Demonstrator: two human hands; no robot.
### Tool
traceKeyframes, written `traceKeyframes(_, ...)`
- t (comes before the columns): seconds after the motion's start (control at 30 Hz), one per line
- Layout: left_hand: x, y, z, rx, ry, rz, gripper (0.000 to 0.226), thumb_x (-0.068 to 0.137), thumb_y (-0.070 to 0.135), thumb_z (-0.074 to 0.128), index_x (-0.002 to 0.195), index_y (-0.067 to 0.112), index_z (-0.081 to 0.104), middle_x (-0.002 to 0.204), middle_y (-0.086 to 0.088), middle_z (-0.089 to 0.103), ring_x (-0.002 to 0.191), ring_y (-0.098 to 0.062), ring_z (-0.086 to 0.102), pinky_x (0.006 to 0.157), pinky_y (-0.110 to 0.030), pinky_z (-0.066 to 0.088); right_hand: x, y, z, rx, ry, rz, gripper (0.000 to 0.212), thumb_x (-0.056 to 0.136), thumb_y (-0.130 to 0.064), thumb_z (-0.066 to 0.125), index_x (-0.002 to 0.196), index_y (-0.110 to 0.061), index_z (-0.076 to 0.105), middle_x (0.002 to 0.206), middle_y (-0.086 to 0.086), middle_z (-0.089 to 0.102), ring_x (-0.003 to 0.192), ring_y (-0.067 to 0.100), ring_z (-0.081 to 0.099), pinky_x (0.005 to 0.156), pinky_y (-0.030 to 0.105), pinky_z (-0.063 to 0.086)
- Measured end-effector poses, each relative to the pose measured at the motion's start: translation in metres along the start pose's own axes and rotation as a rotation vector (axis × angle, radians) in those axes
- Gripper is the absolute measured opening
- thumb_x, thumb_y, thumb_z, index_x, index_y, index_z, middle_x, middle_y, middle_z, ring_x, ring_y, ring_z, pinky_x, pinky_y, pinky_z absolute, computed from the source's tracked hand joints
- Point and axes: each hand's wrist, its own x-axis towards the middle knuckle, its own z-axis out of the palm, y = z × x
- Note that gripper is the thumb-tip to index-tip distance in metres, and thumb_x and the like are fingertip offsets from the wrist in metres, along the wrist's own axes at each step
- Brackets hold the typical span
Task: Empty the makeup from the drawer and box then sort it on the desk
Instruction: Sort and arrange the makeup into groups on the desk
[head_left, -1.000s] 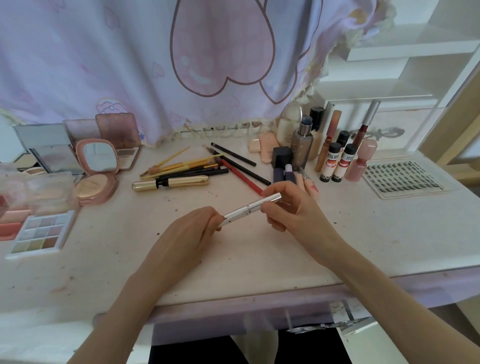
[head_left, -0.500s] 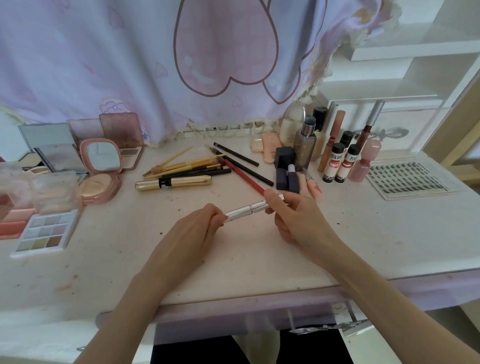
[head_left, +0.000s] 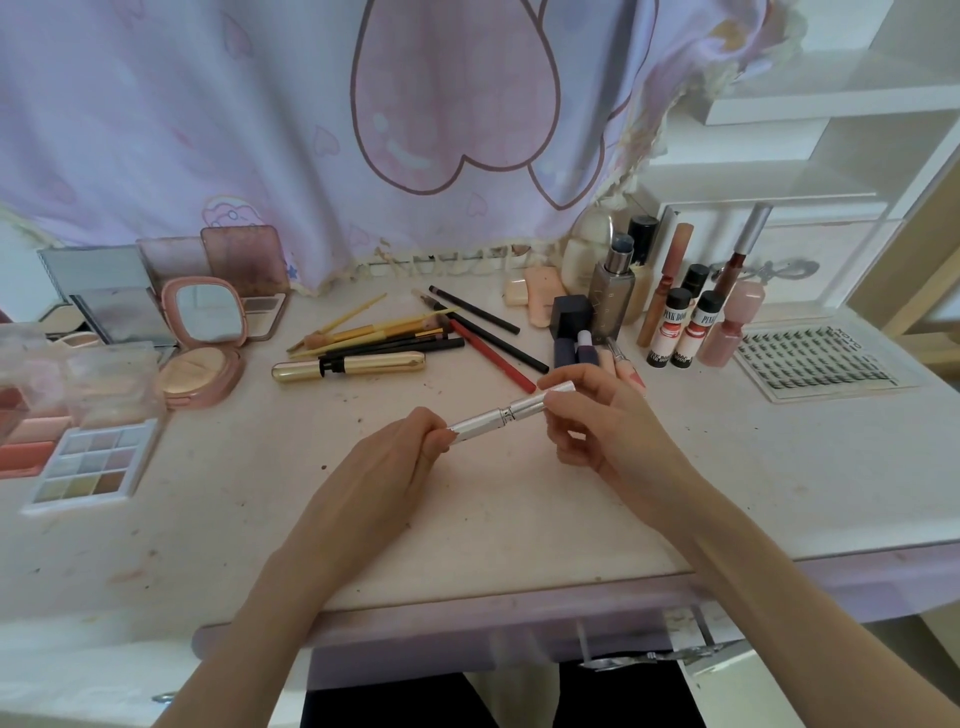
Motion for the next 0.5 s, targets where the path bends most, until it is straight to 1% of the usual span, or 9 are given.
traceKeyframes(0.03, 0.0003, -0.0001, 0.0, 0.004, -0.003, -0.003, 0.053, 0.075, 0.055, 0.006, 0.094, 0.023, 0.044, 0.072, 0.007, 0.049, 0.064, -0.009, 0.046, 0.059, -0.022, 0.037, 0.0003, -0.0003, 0.0007, -0.007, -0.008, 0.017, 0.003, 0.09, -0.01, 0.056, 0.087, -0.01, 0.057, 0.062, 0.003, 0.05, 0.05, 0.012, 0.041, 0.042, 0.02, 0.029)
traceKeyframes(0.1, 0.0002, 0.0006, 0.0, 0.006, -0.012, -0.007, 0.051, 0.076, 0.055, 0.006, 0.095, 0.024, 0.043, 0.073, 0.007, 0.049, 0.064, -0.009, 0.047, 0.06, -0.022, 0.038, 0.0001, 0.0018, 0.003, -0.063, -0.017, 0.064, 0.017, 0.089, -0.026, 0.059, 0.085, -0.01, 0.055, 0.059, 0.002, 0.049, 0.046, 0.012, 0.039, 0.041, 0.02, 0.029)
traceKeyframes(0.13, -0.0003, 0.0011, -0.0002, 0.006, -0.017, -0.011, 0.05, 0.076, 0.054, 0.007, 0.095, 0.024, 0.042, 0.074, 0.007, 0.049, 0.064, -0.009, 0.047, 0.06, -0.022, 0.038, 0.0, 0.0028, 0.0042, -0.089, -0.008, 0.076, 0.022, 0.088, -0.03, 0.059, 0.082, -0.009, 0.055, 0.056, 0.002, 0.046, 0.043, 0.011, 0.035, 0.04, 0.019, 0.028)
traceKeyframes(0.17, -0.0004, 0.0018, -0.0005, 0.008, -0.022, -0.015, 0.049, 0.077, 0.053, 0.008, 0.095, 0.024, 0.042, 0.073, 0.007, 0.049, 0.064, -0.009, 0.047, 0.06, -0.022, 0.039, -0.0002, 0.0031, 0.0056, -0.09, 0.005, 0.074, 0.022, 0.088, -0.029, 0.059, 0.08, -0.009, 0.055, 0.054, 0.001, 0.041, 0.04, 0.01, 0.031, 0.038, 0.018, 0.026)
traceKeyframes(0.2, -0.0007, 0.0024, -0.0007, 0.009, -0.025, -0.019, 0.048, 0.078, 0.053, 0.008, 0.096, 0.024, 0.042, 0.073, 0.007, 0.049, 0.063, -0.009, 0.046, 0.059, -0.022, 0.039, -0.0002, 0.0038, 0.0058, -0.069, 0.01, 0.058, 0.019, 0.09, -0.024, 0.058, 0.078, -0.009, 0.055, 0.053, 0.0, 0.038, 0.039, 0.009, 0.028, 0.038, 0.018, 0.025)
traceKeyframes(0.3, -0.0015, 0.0026, -0.0012, -0.002, -0.017, -0.024, 0.047, 0.078, 0.053, 0.009, 0.096, 0.024, 0.042, 0.071, 0.007, 0.048, 0.062, -0.008, 0.046, 0.058, -0.022, 0.037, 0.0012, 0.0032, 0.0033, 0.026, 0.021, 0.001, 0.01, 0.091, -0.006, 0.054, 0.081, -0.008, 0.056, 0.052, -0.002, 0.037, 0.044, 0.009, 0.03, 0.04, 0.018, 0.026)
traceKeyframes(0.37, -0.0012, 0.0025, -0.0015, -0.012, -0.013, -0.031, 0.044, 0.081, 0.052, 0.011, 0.097, 0.025, 0.041, 0.071, 0.007, 0.048, 0.062, -0.008, 0.046, 0.059, -0.022, 0.037, 0.0022, 0.003, 0.0013, 0.081, 0.015, -0.007, 0.01, 0.09, -0.002, 0.052, 0.083, -0.007, 0.057, 0.054, -0.002, 0.037, 0.048, 0.01, 0.031, 0.042, 0.018, 0.027)
traceKeyframes(0.5, 0.0003, 0.003, -0.0011, -0.031, -0.03, -0.064, 0.019, 0.096, 0.037, 0.024, 0.099, 0.026, 0.039, 0.072, 0.008, 0.046, 0.062, -0.008, 0.044, 0.054, -0.017, 0.035, 0.0025, 0.0042, 0.0019, 0.138, 0.021, -0.033, 0.013, 0.088, 0.002, 0.051, 0.084, -0.007, 0.06, 0.064, 0.002, 0.044, 0.054, 0.011, 0.038, 0.045, 0.02, 0.029)
